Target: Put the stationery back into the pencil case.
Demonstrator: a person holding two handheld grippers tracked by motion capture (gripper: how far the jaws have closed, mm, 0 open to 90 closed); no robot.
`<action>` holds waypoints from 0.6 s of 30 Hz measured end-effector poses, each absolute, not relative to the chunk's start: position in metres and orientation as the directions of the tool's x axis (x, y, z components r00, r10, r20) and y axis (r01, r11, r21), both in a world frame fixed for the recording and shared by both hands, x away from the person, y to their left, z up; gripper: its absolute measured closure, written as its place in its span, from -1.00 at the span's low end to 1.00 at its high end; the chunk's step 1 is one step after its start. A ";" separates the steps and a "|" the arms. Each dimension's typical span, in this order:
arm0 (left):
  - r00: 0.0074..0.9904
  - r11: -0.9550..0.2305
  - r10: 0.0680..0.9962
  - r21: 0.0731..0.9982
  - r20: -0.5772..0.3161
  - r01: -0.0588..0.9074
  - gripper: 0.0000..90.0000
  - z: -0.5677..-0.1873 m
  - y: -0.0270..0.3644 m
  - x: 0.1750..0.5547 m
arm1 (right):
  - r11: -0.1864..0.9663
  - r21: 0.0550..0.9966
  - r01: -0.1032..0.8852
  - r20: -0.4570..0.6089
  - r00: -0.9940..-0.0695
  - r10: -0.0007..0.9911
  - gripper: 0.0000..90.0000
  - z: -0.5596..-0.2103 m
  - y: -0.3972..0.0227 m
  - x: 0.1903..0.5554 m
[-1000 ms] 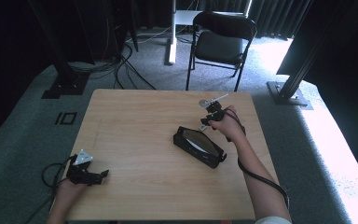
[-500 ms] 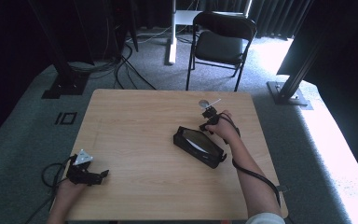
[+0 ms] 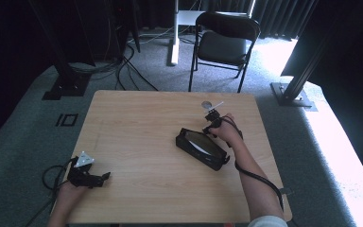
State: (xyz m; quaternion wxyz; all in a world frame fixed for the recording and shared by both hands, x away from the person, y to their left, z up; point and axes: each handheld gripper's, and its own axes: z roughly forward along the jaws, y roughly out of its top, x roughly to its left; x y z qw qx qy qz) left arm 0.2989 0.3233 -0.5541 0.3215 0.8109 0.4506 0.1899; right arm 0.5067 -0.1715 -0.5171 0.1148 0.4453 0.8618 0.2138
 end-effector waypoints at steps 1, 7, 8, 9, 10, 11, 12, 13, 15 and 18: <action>0.522 -0.387 0.853 0.693 0.018 0.609 -0.96 -0.554 0.323 0.299 | 0.503 0.475 0.722 0.002 -0.573 0.820 0.31 -0.515 -0.173 0.506; 0.522 -0.387 0.853 0.693 0.018 0.609 -0.96 -0.554 0.323 0.299 | 0.486 0.501 0.716 0.009 -0.566 0.825 0.31 -0.493 -0.182 0.498; 0.522 -0.387 0.853 0.693 0.018 0.609 -0.96 -0.554 0.323 0.299 | 0.484 0.508 0.712 0.015 -0.570 0.822 0.31 -0.489 -0.184 0.496; 0.522 -0.387 0.853 0.693 0.018 0.609 -0.96 -0.554 0.323 0.299 | 0.486 0.514 0.707 0.018 -0.575 0.818 0.31 -0.484 -0.185 0.493; 0.522 -0.387 0.853 0.693 0.018 0.609 -0.96 -0.554 0.323 0.299 | 0.486 0.523 0.701 0.019 -0.579 0.815 0.31 -0.480 -0.186 0.491; 0.522 -0.387 0.853 0.693 0.018 0.609 -0.96 -0.554 0.323 0.299 | 0.483 0.533 0.695 0.022 -0.582 0.813 0.31 -0.475 -0.187 0.488; 0.522 -0.387 0.853 0.693 0.018 0.609 -0.96 -0.554 0.323 0.299 | 0.479 0.539 0.693 0.028 -0.583 0.812 0.31 -0.470 -0.188 0.486; 0.522 -0.387 0.853 0.692 0.018 0.609 -0.96 -0.554 0.323 0.299 | 0.481 0.550 0.682 0.027 -0.591 0.806 0.31 -0.466 -0.188 0.483; 0.522 -0.387 0.853 0.692 0.018 0.609 -0.96 -0.554 0.323 0.299 | 0.487 0.556 0.674 0.029 -0.601 0.799 0.31 -0.461 -0.189 0.480; 0.522 -0.387 0.853 0.693 0.018 0.609 -0.96 -0.554 0.323 0.299 | 0.511 0.582 0.632 0.025 -0.642 0.766 0.31 -0.444 -0.188 0.467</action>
